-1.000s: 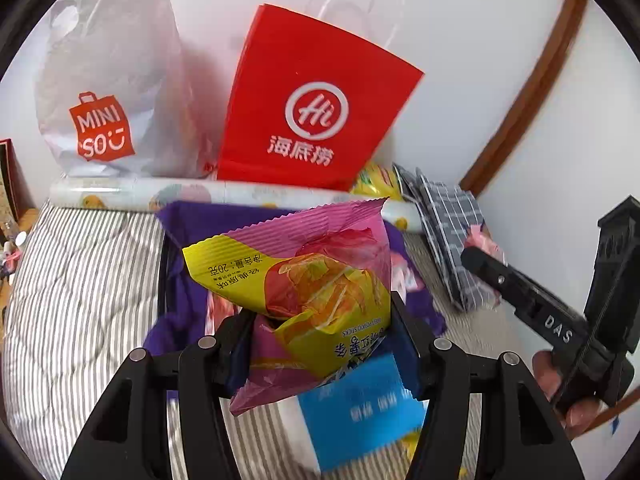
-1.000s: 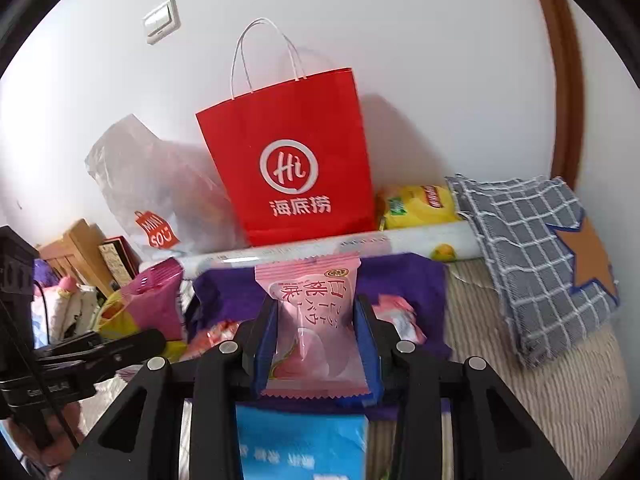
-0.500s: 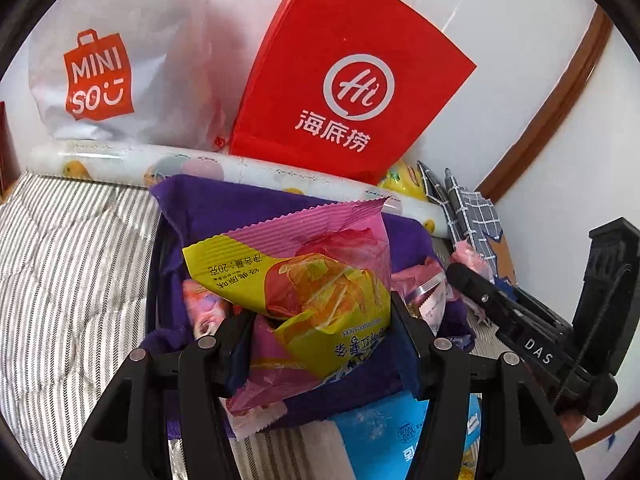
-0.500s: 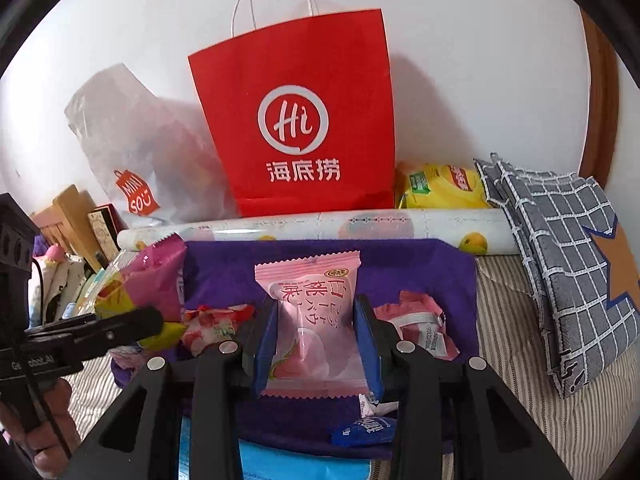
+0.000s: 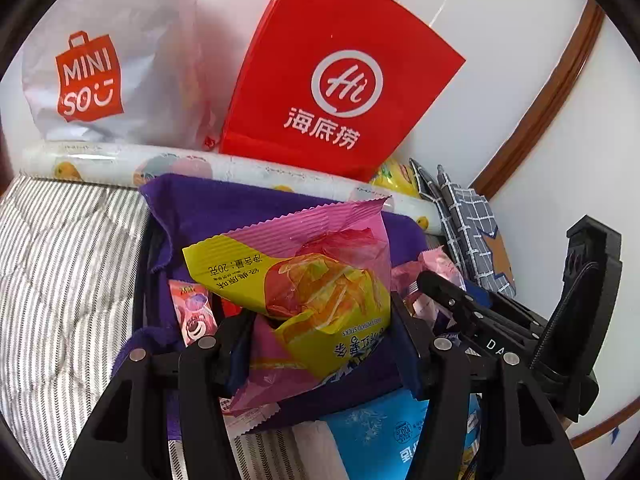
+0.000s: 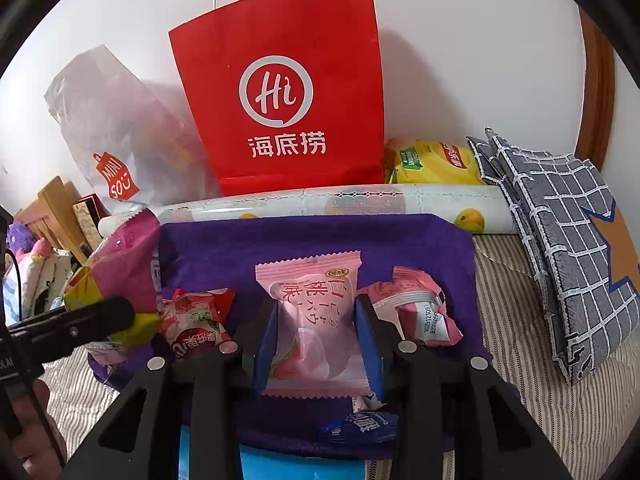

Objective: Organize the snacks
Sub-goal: 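Lower the chip bag onto the towel with the left tool while the right tool lowers the pink pack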

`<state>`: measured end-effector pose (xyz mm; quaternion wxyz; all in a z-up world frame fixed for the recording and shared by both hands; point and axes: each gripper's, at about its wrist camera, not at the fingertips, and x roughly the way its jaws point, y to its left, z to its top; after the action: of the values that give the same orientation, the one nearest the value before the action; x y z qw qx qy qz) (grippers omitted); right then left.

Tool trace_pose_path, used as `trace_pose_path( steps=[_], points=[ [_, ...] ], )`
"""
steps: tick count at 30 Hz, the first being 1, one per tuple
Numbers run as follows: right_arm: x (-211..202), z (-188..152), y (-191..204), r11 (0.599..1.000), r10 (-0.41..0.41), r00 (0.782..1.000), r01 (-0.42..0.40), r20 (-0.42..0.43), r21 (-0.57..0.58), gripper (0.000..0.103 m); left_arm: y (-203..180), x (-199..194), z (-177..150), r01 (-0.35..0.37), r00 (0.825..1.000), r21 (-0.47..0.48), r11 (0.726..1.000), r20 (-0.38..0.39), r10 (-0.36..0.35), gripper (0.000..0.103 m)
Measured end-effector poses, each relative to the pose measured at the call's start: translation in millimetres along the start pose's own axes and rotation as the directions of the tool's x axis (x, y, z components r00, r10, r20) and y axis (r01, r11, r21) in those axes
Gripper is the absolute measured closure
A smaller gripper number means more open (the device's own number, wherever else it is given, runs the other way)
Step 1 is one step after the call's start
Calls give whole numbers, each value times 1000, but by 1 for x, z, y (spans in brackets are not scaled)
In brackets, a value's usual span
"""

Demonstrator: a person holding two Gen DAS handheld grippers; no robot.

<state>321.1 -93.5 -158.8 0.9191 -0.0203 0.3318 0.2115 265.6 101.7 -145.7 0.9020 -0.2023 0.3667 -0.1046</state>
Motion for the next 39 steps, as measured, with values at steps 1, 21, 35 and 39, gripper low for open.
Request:
trace_pose_path(
  steps=[1, 21, 35, 39],
  points=[
    [0, -1, 1, 1000, -9, 1000, 9, 2, -3, 66, 0, 1, 0, 2, 1000, -2, 1000, -5, -2, 44],
    [7, -3, -6, 999, -43, 999, 43, -25, 18, 66, 4, 9, 2, 11, 999, -37, 999, -47, -12, 44],
    [8, -5, -4, 999, -51, 998, 51, -26, 2, 66, 4, 13, 2, 12, 998, -34, 999, -61, -14, 44],
    [9, -5, -4, 999, -51, 998, 51, -32, 3, 66, 4, 14, 2, 12, 998, -32, 999, -64, -14, 44]
  ],
)
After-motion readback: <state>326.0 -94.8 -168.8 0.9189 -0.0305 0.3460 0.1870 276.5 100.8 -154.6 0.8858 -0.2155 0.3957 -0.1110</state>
